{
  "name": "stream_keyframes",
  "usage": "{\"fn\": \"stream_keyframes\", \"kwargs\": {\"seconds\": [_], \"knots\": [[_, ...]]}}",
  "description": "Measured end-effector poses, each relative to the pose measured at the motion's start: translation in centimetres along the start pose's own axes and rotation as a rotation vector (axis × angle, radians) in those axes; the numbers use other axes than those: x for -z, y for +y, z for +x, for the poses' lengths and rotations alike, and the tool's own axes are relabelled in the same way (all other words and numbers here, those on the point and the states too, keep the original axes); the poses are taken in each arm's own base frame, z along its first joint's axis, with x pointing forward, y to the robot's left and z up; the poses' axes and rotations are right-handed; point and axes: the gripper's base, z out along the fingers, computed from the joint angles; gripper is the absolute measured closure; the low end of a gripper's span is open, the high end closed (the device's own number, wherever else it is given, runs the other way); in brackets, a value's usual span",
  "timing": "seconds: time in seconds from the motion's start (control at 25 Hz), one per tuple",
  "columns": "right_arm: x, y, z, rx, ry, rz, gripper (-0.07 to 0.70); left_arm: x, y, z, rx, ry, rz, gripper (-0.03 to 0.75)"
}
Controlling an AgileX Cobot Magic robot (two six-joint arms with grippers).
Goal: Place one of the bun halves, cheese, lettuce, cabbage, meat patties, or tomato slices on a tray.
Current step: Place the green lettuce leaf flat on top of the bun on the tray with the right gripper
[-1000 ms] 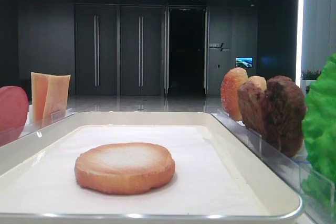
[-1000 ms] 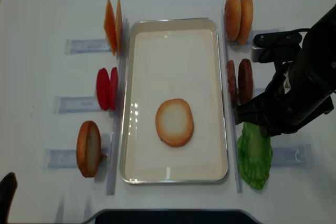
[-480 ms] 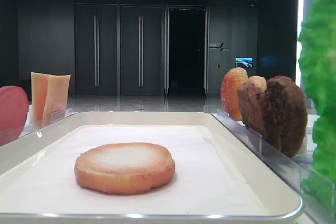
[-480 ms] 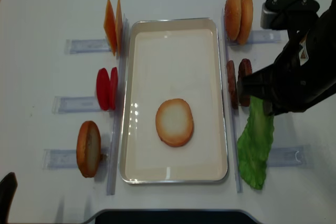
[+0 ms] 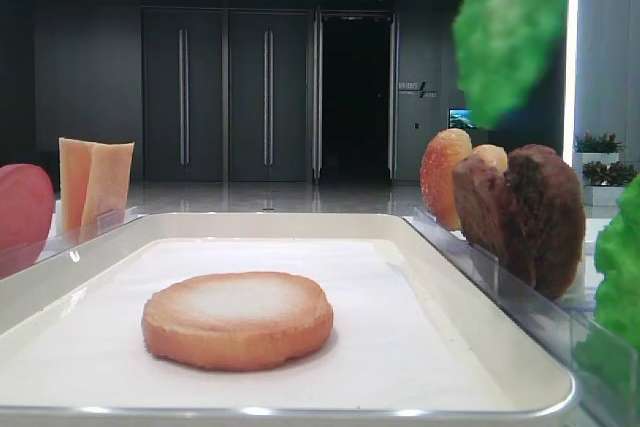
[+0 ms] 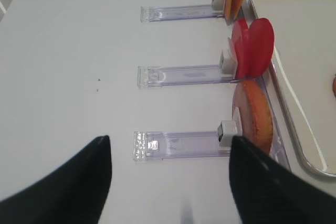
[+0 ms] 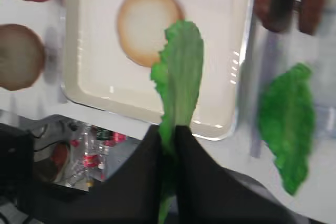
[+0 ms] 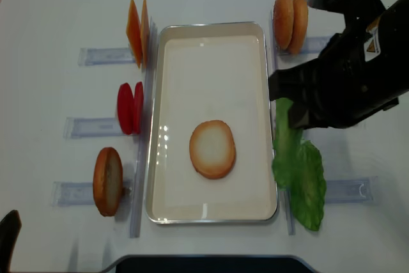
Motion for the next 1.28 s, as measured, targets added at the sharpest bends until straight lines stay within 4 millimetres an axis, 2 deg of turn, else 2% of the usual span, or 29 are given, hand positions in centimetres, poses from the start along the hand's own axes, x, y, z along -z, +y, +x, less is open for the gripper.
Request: {"fn": "stream_keyframes", "kwargs": {"seconds": [0.12, 0.24, 0.56, 0.88, 1.28], "knots": [[-0.2, 1.4, -0.2, 0.019, -0.066, -0.089, 0.575, 0.0, 0.0, 0.0, 0.000, 0.000, 0.000, 0.181], [-0.9, 2.1, -0.7, 0.029, -0.095, -0.118, 0.575, 0.0, 0.0, 0.0, 0.000, 0.000, 0.000, 0.181], [-6.0, 3.9, -2.2, 0.045, -0.034, -0.225, 0.575, 0.0, 0.0, 0.0, 0.000, 0.000, 0.000, 0.181], [-10.9, 4.6, -3.3, 0.035, 0.024, -0.309, 0.575, 0.0, 0.0, 0.0, 0.000, 0.000, 0.000, 0.181], [-14.1, 4.6, -4.1, 0.008, 0.026, -0.338, 0.575, 0.0, 0.0, 0.0, 0.000, 0.000, 0.000, 0.181]]}}
